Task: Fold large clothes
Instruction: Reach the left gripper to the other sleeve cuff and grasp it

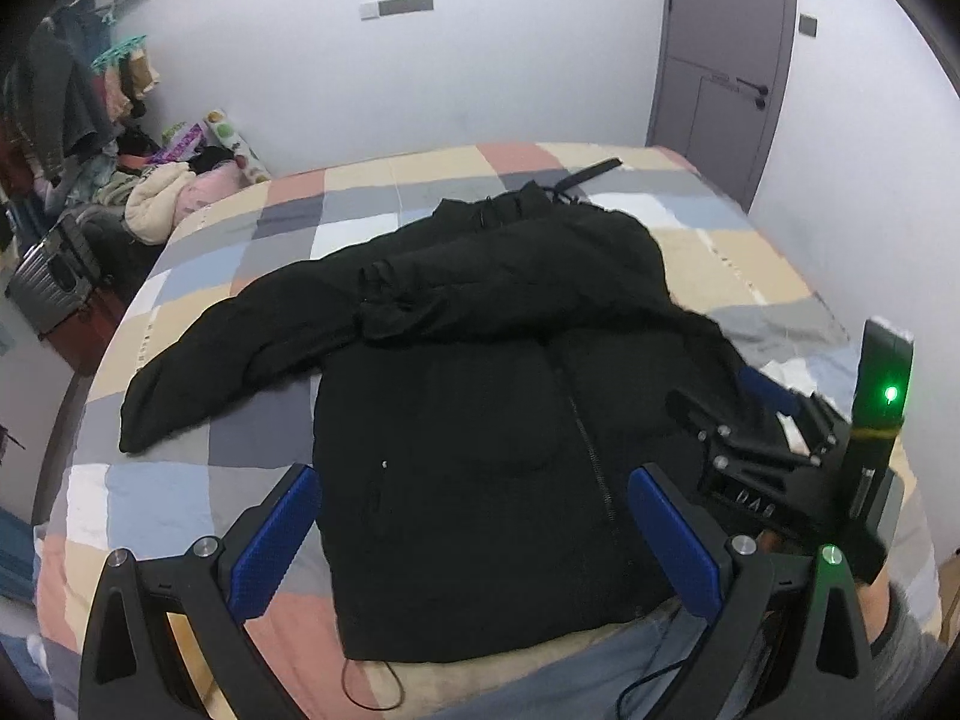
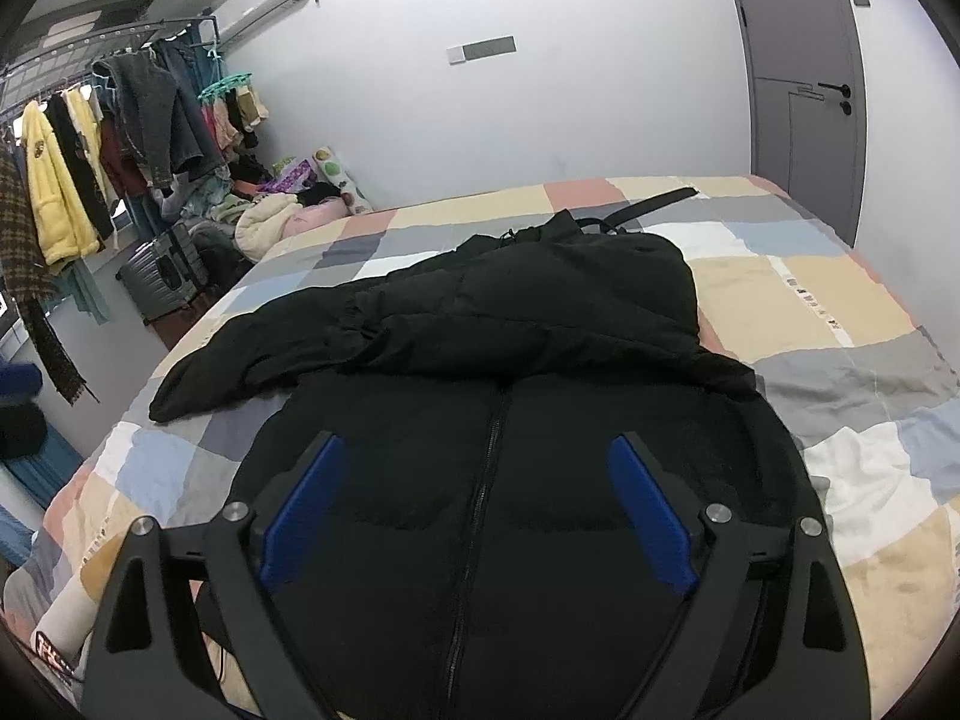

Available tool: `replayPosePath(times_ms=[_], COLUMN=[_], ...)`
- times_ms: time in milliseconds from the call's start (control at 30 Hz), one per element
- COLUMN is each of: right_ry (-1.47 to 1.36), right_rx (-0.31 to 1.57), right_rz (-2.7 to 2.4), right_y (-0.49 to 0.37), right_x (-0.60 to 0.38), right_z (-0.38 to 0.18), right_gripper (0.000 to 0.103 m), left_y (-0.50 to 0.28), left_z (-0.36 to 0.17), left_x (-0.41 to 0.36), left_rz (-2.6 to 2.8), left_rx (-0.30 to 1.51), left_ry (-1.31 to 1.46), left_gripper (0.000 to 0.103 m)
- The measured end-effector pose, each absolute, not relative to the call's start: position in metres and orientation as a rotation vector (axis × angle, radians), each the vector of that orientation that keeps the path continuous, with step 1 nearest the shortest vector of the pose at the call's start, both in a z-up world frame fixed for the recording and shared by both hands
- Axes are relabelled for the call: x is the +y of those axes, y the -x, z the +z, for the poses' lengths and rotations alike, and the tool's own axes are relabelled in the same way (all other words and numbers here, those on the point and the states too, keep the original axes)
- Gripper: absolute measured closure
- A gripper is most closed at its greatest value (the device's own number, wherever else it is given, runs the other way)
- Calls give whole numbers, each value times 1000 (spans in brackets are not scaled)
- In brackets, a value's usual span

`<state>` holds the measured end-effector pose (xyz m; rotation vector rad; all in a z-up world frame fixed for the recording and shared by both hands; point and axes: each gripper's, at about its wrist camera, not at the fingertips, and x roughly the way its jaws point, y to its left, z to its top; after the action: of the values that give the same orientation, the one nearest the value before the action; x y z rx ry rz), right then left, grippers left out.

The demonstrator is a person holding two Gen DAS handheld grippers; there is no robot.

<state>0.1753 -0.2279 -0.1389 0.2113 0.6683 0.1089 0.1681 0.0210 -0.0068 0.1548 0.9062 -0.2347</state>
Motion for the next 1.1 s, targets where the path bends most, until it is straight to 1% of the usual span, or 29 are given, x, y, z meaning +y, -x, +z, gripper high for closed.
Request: replayPosePath(times_ms=[267,600,700,767,933,1100], right_ry=[-197,-164,-154,-144,-112,-86], right_rx=[708,773,786,792,795,788], right_rz=[39,28,32,37,33,17], right_y=[-197,-228,-234,-239,-246,-247], right_x=[-231,-222,-215,-210,-205,-206], right_z=[-160,-186,-192,-195,-198,-201], right_gripper=[11,10,10,10,10,10], left_y=[-207,-251,-263,-274,-338,-412], left_z=[-24,-54,-58,-60,-87,-125], left_x=[57,101,115,126,191,295], left_rz=[-145,-70,-96,-104,-19,198], left_rx=[924,989,1010,992,973,964], left_ry=[-158,-150,-110,-100,-25,31], left_gripper=[0,0,0,0,0,0])
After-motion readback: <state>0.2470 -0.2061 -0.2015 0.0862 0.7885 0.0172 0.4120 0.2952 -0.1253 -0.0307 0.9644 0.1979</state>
